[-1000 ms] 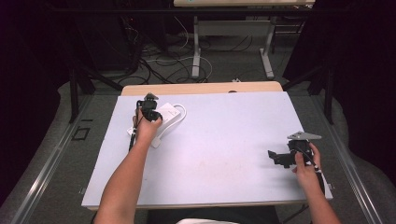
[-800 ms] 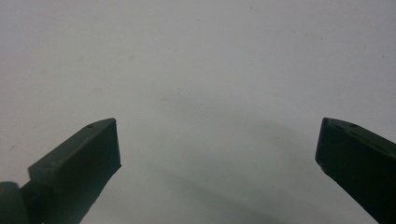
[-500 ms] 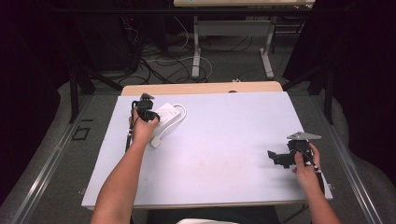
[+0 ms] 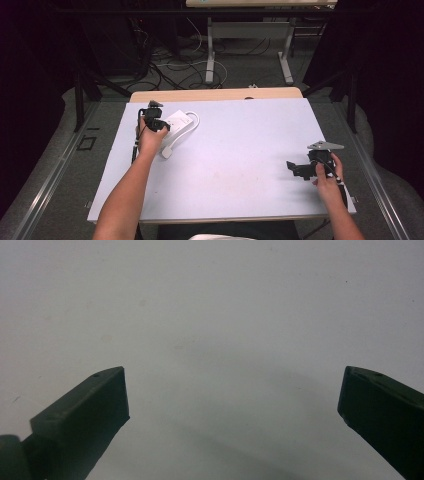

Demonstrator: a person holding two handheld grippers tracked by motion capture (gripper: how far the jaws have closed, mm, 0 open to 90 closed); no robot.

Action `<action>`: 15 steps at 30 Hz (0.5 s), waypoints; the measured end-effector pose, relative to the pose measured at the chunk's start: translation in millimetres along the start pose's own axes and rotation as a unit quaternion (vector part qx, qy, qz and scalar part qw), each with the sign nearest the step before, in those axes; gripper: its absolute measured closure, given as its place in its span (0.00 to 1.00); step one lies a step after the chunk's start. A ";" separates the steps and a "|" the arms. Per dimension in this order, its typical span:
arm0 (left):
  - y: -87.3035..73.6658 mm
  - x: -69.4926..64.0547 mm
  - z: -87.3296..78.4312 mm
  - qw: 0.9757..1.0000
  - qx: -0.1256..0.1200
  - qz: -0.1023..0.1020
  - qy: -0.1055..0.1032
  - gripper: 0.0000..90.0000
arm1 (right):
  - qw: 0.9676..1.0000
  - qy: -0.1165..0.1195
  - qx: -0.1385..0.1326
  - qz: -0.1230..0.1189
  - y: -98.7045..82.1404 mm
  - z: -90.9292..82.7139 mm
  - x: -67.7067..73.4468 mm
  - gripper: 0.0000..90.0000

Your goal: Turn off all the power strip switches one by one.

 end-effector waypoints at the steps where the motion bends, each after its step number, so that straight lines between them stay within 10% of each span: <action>1: -0.5 0.0 0.5 1.000 -0.003 0.000 0.002 1.00 | 1.000 -0.001 -0.001 0.001 0.3 -0.1 0.1 0.00; 15: -9.0 -1.6 -5.6 1.000 -0.001 0.005 -0.002 1.00 | 1.000 0.000 -0.001 0.002 0.4 -0.2 0.7 0.00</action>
Point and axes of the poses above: each handheld gripper's, and its own axes: z roughly forward along the jaws, y roughly out of its top, x roughly to its left, the point moved 7 cm from there along z, roughly forward along the jaws, and after that the axes turned 11 degrees about z, right-handed, at the moved point
